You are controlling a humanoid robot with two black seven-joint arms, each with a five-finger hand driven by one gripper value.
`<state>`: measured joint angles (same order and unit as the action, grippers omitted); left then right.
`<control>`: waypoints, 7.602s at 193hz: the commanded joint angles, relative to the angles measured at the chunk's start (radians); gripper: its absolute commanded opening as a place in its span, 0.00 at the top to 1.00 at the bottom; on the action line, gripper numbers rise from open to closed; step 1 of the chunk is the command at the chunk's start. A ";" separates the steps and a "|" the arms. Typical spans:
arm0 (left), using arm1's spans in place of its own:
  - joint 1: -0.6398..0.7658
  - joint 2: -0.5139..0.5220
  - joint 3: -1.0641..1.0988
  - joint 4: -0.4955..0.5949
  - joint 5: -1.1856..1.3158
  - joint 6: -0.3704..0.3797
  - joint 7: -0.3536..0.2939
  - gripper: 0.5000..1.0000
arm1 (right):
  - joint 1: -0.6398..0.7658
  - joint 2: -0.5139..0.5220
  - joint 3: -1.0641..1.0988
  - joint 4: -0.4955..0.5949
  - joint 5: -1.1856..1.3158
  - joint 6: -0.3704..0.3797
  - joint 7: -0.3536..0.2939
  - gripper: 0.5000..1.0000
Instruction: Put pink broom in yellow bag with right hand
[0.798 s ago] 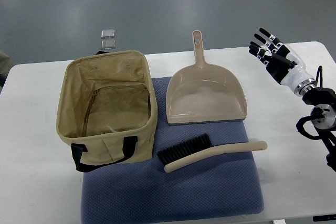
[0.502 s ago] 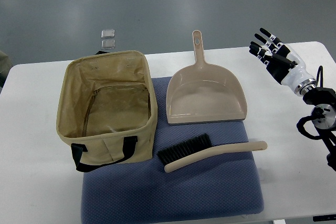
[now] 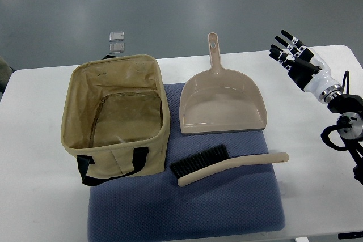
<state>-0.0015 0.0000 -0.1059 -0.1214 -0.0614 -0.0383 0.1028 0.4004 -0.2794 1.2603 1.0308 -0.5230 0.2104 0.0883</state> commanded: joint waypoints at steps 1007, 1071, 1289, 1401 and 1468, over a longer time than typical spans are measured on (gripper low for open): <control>0.000 0.000 0.000 0.002 0.000 0.000 0.000 0.00 | -0.038 -0.514 -0.691 0.634 -1.111 -0.118 -0.101 0.64; 0.000 0.000 0.000 0.002 0.000 0.000 0.000 0.00 | -0.041 -0.503 -0.691 0.621 -1.143 -0.117 -0.101 0.70; 0.000 0.000 0.000 0.002 0.000 0.000 0.000 0.00 | 0.012 -0.529 -0.530 0.607 -1.147 -0.172 -0.096 1.00; 0.000 0.000 0.000 0.002 0.000 0.000 0.000 0.00 | 0.350 -0.587 -0.463 0.537 -1.017 -0.108 -0.101 1.00; 0.000 0.000 0.000 0.002 0.000 0.000 0.000 0.00 | 0.630 -0.414 -0.519 0.440 -1.094 -0.031 -0.124 1.00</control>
<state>-0.0015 0.0000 -0.1058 -0.1197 -0.0614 -0.0385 0.1028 0.9596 -0.7732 0.7720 1.4975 -1.5691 0.1641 -0.0193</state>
